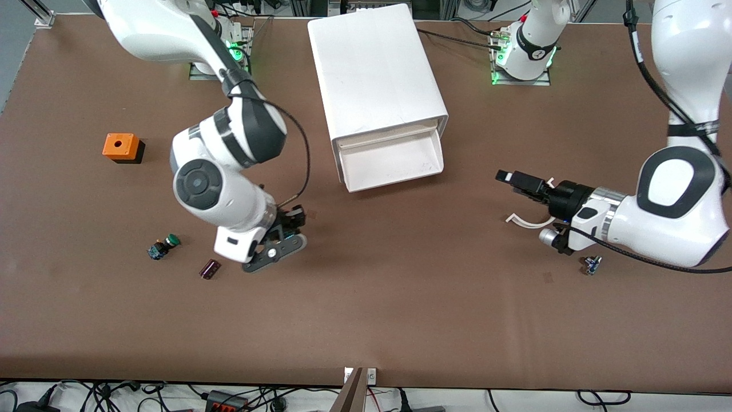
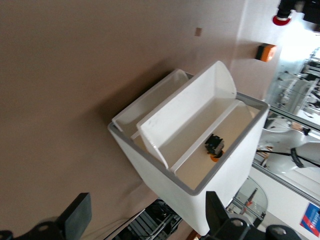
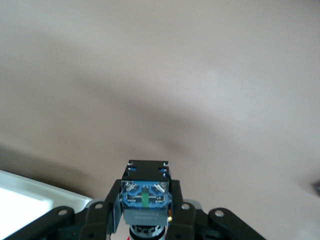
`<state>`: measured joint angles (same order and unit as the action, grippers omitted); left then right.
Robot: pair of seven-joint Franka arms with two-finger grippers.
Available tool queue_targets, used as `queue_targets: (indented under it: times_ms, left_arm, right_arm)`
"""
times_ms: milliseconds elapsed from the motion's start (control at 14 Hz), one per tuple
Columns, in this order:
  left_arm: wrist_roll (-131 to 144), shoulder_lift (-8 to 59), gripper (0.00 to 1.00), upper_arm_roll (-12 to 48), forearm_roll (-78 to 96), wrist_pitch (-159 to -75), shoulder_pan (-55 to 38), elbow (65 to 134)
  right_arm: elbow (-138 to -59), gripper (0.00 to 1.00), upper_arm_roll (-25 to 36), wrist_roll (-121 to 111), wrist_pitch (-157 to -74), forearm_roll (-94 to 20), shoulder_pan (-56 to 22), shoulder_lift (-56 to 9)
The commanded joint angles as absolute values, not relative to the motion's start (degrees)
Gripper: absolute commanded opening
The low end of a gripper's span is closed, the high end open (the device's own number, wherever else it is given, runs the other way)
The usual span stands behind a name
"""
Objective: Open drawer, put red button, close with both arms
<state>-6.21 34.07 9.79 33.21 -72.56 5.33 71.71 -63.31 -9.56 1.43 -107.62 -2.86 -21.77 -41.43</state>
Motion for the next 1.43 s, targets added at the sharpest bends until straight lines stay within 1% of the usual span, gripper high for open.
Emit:
queue_targets:
  times_ms: [0, 214, 286, 429, 643, 1000, 1357]
  left_arm:
    - [-0.5, 31.6, 1.0, 10.7, 21.3, -71.3, 4.1, 70.0]
    - [-0.4, 30.2, 1.0, 11.0, 7.3, -72.7, 2.5, 69.8]
    - [-0.9, 30.2, 1.0, 11.0, 4.4, -74.0, 2.0, 68.4]
    - [-1.1, 30.9, 1.0, 10.3, 3.5, -74.7, 1.8, 65.8]
    - [-1.0, 33.0, 1.0, 9.9, 3.4, -81.1, 2.6, 65.0]
    - [-0.5, 33.0, 1.0, 9.9, 3.3, -81.6, 2.3, 65.5]
    - [-0.3, 33.0, 1.0, 9.9, 3.1, -81.6, 2.2, 65.7]
  right_arm:
    - [-62.1, 0.0, -10.9, 6.0, -109.7, -2.9, -25.0, -41.6]
    - [-62.1, 0.0, -10.9, 13.4, -112.6, -2.6, -30.0, -41.7]
    - [-62.1, 0.0, -10.9, 16.2, -113.0, -2.5, -31.3, -42.0]
    - [-62.1, 0.0, -10.8, 20.7, -113.7, -1.5, -33.8, -43.0]
    - [-62.2, 0.0, -10.8, 27.8, -113.9, -1.2, -37.2, -43.8]
    - [-62.2, 0.0, -10.8, 31.0, -110.3, -1.2, -39.3, -44.4]
    - [-62.3, 0.0, -10.9, 35.2, -109.4, -1.7, -39.9, -45.9]
